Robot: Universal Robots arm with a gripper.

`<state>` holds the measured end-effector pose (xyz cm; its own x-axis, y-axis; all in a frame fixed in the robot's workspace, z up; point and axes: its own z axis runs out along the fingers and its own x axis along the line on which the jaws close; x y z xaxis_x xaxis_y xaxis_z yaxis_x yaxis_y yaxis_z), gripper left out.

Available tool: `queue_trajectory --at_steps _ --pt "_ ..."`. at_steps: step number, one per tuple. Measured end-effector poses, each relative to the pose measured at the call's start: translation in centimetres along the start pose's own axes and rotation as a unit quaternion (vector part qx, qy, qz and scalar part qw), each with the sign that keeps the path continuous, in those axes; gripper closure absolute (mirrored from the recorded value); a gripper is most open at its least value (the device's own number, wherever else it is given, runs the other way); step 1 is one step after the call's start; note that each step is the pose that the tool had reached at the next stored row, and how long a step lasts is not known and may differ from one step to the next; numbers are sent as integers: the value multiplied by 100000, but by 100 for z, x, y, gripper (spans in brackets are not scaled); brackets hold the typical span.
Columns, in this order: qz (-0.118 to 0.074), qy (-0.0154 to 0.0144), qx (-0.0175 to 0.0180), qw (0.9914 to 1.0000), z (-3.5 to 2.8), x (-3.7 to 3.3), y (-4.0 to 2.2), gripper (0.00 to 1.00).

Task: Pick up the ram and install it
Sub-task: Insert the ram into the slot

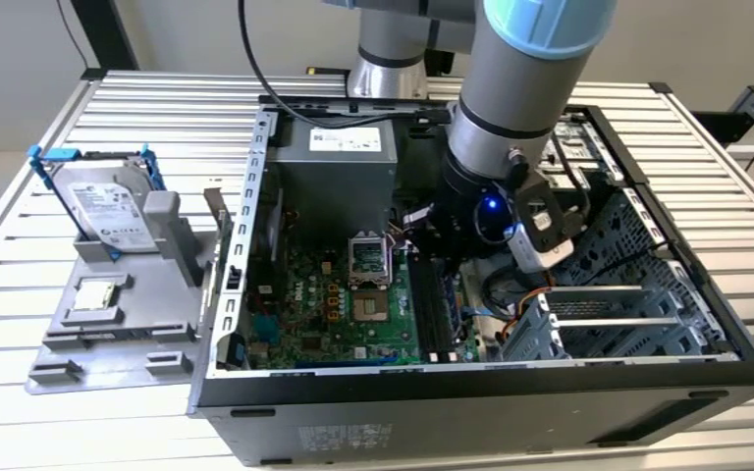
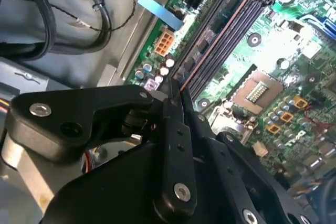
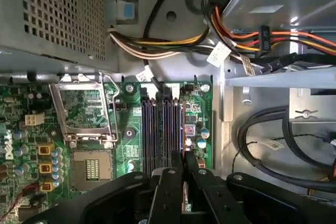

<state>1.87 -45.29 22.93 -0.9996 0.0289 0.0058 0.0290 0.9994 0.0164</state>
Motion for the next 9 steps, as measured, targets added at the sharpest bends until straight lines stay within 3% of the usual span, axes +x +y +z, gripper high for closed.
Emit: queue_trajectory --at_steps 9 --pt "-727 9 100 99997 16 1 -17 100"
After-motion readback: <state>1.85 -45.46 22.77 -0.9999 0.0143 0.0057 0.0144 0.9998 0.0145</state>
